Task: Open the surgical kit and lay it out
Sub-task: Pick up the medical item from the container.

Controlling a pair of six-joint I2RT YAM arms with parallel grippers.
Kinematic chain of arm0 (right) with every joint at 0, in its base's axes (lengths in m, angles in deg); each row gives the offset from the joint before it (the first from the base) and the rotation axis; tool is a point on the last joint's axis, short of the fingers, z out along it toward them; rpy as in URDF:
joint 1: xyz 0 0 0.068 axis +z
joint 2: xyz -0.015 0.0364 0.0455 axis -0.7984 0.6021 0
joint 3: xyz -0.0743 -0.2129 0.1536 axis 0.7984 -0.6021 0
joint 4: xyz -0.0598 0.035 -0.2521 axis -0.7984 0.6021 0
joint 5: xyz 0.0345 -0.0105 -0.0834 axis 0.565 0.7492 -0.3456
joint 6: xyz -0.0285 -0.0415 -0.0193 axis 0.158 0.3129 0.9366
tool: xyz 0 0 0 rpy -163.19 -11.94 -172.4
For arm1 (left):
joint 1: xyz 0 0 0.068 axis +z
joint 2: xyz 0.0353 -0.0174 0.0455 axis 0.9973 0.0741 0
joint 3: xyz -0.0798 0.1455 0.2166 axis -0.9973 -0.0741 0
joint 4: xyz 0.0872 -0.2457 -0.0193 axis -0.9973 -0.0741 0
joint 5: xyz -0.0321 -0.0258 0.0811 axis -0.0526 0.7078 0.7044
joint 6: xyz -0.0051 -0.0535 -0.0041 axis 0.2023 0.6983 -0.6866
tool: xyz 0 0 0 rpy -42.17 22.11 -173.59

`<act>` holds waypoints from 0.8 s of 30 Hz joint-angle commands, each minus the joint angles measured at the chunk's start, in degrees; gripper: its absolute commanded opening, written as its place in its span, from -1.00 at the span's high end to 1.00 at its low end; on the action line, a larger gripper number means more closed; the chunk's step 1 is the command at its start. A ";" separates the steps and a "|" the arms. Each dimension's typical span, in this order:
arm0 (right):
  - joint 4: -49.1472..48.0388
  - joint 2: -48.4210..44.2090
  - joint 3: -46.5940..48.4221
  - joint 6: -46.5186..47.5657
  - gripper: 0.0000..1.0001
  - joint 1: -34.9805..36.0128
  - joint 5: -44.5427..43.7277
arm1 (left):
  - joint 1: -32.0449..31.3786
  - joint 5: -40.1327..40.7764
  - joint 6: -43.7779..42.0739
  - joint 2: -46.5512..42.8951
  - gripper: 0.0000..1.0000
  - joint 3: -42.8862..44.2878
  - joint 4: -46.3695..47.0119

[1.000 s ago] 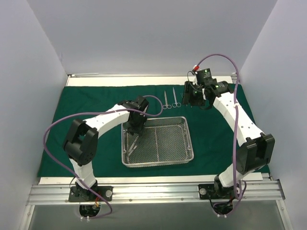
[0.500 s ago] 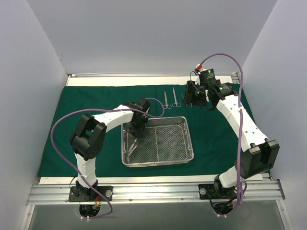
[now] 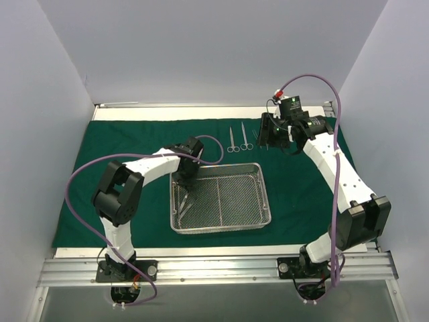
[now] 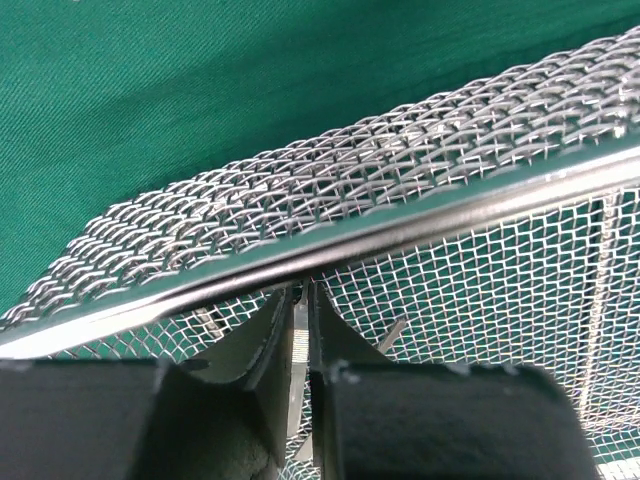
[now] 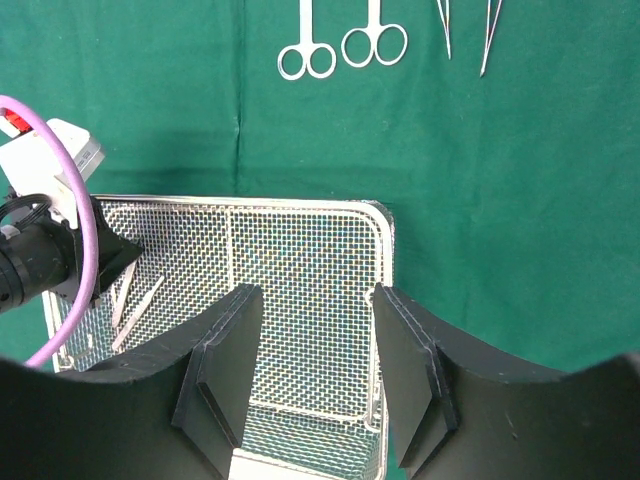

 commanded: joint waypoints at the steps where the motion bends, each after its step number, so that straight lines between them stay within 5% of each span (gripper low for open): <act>1: 0.73 -2.87 0.66 0.77 0.03 -0.34 -0.09 | -0.81 -5.62 1.59 4.37 0.70 -5.57 4.50; 5: 0.73 -2.70 1.19 0.77 0.03 -0.25 -0.53 | -0.81 -5.27 0.36 3.85 0.80 -5.84 4.42; 6: 0.81 -2.52 1.63 0.77 0.04 -0.16 -0.45 | -0.81 -5.01 0.18 3.06 0.95 -5.49 4.15; 24: -5.25 -1.99 -1.70 0.94 0.07 1.60 7.10 | -0.11 -2.37 1.93 -10.83 0.95 14.37 -15.27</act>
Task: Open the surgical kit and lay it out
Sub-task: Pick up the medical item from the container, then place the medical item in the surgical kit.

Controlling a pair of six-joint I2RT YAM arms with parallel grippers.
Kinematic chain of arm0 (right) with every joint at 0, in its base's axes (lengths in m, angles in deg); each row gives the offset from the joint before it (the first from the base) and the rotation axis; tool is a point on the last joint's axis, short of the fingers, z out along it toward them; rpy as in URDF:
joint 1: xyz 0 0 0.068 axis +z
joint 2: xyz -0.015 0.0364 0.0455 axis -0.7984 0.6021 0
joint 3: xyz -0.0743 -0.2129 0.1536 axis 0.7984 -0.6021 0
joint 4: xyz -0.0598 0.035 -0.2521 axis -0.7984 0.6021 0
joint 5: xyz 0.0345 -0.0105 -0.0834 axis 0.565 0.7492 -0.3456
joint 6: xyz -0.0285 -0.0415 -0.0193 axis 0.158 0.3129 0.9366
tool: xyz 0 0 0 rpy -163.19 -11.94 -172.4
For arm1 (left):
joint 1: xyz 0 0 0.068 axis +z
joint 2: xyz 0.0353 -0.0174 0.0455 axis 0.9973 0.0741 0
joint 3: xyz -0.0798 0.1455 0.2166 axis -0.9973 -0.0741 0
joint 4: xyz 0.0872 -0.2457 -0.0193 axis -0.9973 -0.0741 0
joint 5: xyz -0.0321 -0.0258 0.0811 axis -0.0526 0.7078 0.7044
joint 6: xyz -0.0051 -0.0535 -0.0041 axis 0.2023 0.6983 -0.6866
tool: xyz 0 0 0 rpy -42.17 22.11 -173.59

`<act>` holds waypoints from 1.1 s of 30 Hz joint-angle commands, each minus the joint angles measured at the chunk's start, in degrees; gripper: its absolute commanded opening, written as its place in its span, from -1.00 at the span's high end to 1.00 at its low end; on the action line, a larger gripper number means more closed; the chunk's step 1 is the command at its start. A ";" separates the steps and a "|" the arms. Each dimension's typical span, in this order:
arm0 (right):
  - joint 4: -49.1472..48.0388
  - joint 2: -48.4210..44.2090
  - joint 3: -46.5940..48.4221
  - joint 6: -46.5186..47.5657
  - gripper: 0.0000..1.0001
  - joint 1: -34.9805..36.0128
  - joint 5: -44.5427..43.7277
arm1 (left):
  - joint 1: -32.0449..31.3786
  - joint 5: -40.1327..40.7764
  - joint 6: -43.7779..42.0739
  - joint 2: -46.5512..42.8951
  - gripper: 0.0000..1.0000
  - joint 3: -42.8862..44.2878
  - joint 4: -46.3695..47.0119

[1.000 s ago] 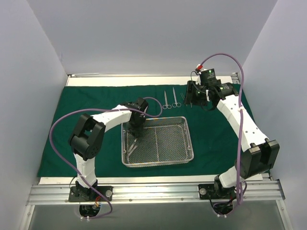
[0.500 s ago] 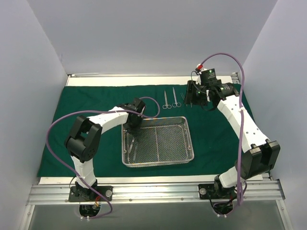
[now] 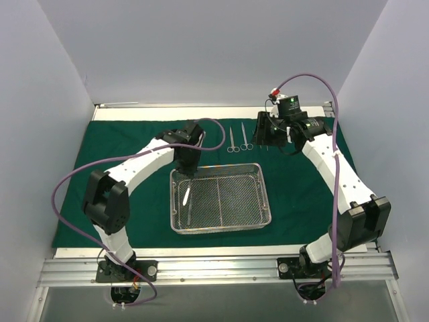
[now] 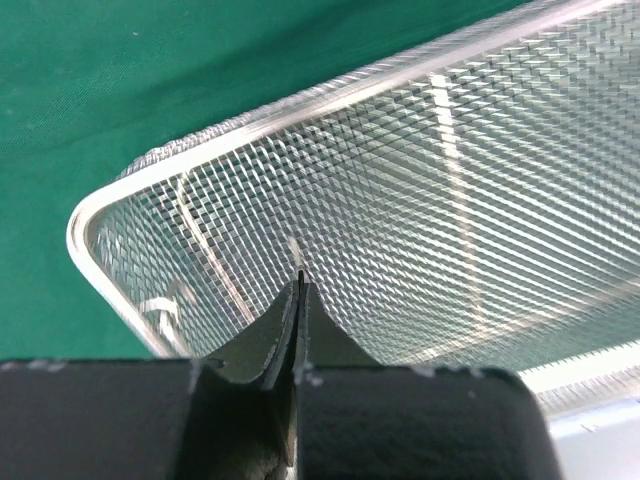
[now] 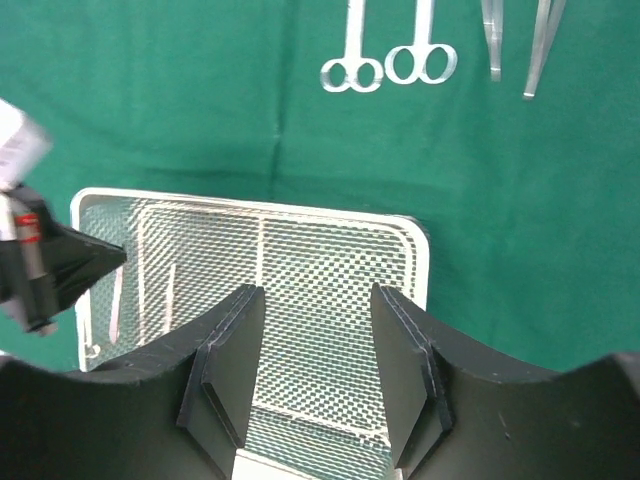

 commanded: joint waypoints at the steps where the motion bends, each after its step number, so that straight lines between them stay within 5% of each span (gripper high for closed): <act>1: -3.67 -1.45 -1.84 0.59 0.08 0.37 6.19 | 0.62 -3.24 1.80 -5.09 0.95 4.41 -5.47; 6: -15.61 -3.64 -9.20 -3.27 0.07 3.53 24.45 | 1.84 -8.87 6.37 -8.42 0.95 10.30 -7.25; 14: -29.07 -3.82 -12.12 -9.86 -0.14 10.65 36.95 | 6.33 -25.22 18.75 -13.43 0.95 12.94 1.36; 33: -33.92 -2.59 -12.56 -14.09 0.01 12.41 41.45 | 7.30 -28.30 24.40 -16.07 0.95 13.90 5.94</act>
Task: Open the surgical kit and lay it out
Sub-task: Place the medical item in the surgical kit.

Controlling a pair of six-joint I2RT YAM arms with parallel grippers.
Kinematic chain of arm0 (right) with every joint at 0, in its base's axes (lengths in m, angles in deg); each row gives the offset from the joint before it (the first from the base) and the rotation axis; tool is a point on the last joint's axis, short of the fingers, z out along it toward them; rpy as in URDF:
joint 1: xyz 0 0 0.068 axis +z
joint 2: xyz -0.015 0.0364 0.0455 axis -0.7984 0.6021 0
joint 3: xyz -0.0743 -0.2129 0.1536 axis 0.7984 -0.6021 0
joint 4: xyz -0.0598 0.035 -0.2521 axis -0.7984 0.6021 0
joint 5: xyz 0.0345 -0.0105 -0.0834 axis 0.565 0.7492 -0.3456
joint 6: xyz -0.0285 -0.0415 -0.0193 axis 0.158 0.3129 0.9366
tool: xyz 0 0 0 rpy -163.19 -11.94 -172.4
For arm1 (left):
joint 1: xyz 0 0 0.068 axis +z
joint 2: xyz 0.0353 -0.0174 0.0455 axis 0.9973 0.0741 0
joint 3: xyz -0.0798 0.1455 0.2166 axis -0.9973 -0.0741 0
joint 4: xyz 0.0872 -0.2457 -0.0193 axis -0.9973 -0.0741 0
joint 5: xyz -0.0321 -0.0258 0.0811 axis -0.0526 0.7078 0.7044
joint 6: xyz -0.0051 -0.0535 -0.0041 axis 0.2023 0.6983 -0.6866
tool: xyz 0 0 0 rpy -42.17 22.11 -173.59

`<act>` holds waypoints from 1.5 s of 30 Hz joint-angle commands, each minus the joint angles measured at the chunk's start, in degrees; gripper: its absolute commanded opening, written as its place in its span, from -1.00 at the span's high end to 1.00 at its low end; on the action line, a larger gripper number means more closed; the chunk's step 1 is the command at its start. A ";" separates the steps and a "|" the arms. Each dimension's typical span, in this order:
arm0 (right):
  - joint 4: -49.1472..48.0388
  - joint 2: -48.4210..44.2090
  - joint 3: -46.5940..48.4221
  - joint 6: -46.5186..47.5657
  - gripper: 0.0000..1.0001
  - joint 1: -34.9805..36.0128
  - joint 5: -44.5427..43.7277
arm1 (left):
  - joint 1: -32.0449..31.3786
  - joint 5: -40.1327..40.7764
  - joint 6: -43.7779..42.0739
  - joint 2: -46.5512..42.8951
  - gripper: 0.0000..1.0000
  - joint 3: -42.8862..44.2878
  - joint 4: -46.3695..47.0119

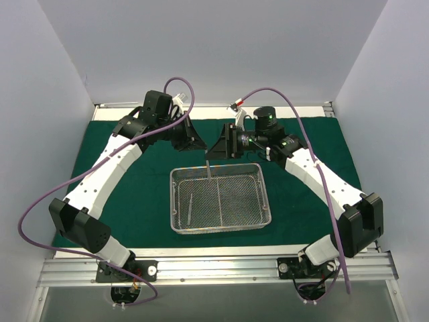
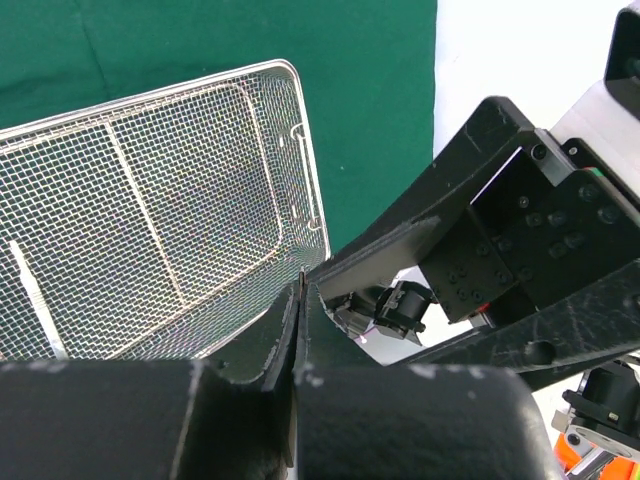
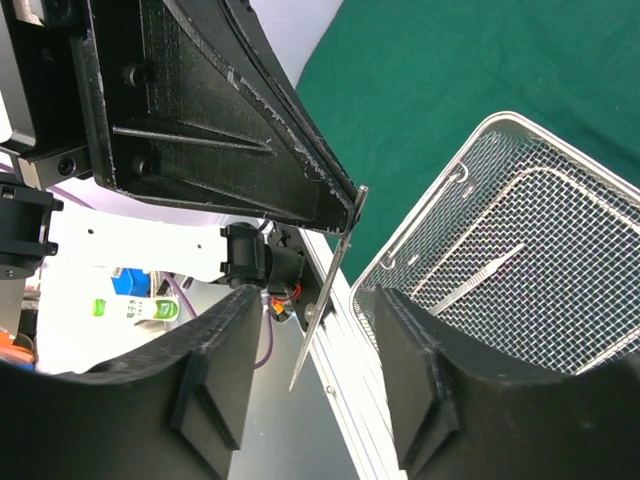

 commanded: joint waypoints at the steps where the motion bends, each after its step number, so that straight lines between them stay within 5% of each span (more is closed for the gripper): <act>1: -1.35 -0.29 0.51 0.08 0.04 0.83 2.09 | 0.33 -1.33 0.94 -2.04 0.95 2.34 2.92; 14: -0.38 3.14 2.61 0.95 0.45 1.80 1.56 | 0.50 -2.12 0.24 0.33 0.95 5.24 1.95; 18: 1.64 3.40 3.23 1.31 1.00 1.80 1.03 | 0.85 -2.74 -0.46 0.95 0.95 6.12 1.34; 20: 2.60 3.49 3.58 2.10 1.00 1.80 0.42 | 1.46 -3.44 -1.34 1.03 0.95 6.04 0.99; 22: 5.49 3.49 4.37 3.06 1.00 1.62 -1.60 | 2.34 -3.53 -2.48 0.69 0.35 5.86 -0.24; 26: 7.35 2.44 3.59 3.95 1.00 1.36 -3.97 | 6.29 -3.97 -5.20 -2.90 0.00 4.02 -1.12; 35: -10.13 -2.40 -0.02 -10.37 1.00 -0.23 -4.07 | 6.22 -13.72 -0.29 -16.27 -0.15 -16.01 19.42; 45: -20.75 -4.42 0.34 -19.16 1.00 -0.23 -5.12 | 0.59 -13.11 3.32 -17.42 -0.23 -18.84 28.14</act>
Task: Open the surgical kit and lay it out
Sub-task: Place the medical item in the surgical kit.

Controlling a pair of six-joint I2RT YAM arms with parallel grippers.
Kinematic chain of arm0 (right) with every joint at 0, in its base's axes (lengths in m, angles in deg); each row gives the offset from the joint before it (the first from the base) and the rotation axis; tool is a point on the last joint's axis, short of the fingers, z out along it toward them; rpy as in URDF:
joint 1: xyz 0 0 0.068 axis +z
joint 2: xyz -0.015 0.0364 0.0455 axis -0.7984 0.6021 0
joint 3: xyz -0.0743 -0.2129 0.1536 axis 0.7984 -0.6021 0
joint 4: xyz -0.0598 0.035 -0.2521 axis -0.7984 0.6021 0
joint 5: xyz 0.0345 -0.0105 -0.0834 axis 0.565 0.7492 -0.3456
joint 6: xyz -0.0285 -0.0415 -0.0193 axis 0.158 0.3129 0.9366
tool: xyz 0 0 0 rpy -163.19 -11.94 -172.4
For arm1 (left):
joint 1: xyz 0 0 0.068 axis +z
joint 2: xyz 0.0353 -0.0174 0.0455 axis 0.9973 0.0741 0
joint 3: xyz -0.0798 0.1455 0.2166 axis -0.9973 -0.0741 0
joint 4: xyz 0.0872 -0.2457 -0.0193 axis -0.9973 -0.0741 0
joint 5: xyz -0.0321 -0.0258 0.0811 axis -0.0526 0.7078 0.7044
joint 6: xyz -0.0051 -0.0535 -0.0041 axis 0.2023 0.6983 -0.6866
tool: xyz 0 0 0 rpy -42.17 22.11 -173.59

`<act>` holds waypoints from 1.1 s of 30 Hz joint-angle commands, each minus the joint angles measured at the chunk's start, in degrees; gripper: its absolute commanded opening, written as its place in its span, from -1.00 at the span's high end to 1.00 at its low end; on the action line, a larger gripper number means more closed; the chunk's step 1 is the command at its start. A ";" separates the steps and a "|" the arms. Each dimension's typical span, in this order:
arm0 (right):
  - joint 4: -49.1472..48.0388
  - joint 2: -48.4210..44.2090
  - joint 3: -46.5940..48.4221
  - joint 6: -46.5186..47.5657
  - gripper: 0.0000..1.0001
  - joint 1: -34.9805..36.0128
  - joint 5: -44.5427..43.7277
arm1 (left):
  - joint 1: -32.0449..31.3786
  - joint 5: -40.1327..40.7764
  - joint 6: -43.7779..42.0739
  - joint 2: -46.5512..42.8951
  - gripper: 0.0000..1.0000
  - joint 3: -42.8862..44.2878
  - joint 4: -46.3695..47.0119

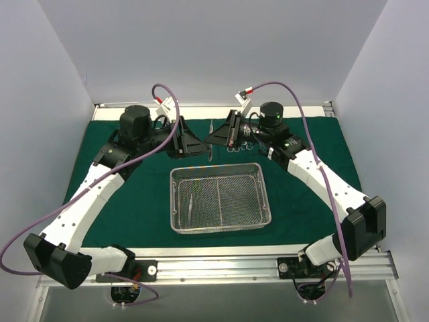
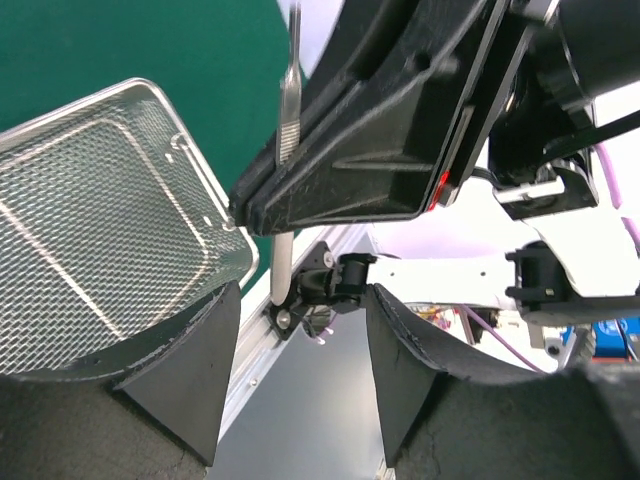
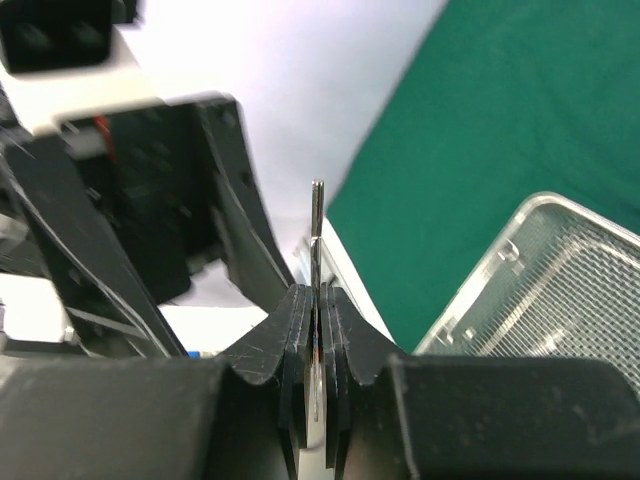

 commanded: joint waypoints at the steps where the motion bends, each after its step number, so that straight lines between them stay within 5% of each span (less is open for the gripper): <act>1: -9.84 -3.04 0.70 -5.94 1.00 -0.07 -0.44 | -1.64 -0.48 1.26 -0.33 -0.23 0.14 6.40; 9: -11.61 -4.62 0.61 -8.59 1.00 1.16 -1.67 | -3.49 -0.39 1.08 1.60 -0.12 1.63 6.66; 13: -11.61 -5.33 0.44 -8.94 1.00 1.51 -1.94 | -3.75 -0.83 1.00 2.31 0.35 2.42 6.49; 15: -11.26 -5.59 0.79 -9.11 1.00 1.51 -1.76 | -3.58 -1.09 0.82 2.48 0.80 2.68 5.08; 19: -9.69 -5.68 2.19 -7.11 1.00 1.77 -1.68 | -3.58 -2.14 2.92 2.40 0.95 3.04 6.13; 20: -5.76 -5.59 2.98 -5.53 0.92 1.77 -1.68 | -3.58 -2.49 3.45 2.13 0.95 3.21 5.96; 21: -3.20 -5.51 4.73 -3.42 0.44 1.86 -2.20 | -3.40 -2.85 3.98 1.78 0.95 3.30 5.87; 24: 11.47 -5.50 10.78 9.48 -0.11 1.33 -6.32 | -2.70 -4.42 8.01 -0.32 0.95 2.17 5.78; 27: 24.14 -5.85 16.85 23.98 -0.32 1.33 -15.98 | -1.47 -7.85 15.74 -3.57 0.95 -1.78 8.15; 33: 27.77 -9.19 16.53 49.96 -0.26 1.51 -26.02 | 2.31 -15.14 38.21 -14.81 0.95 -11.53 17.02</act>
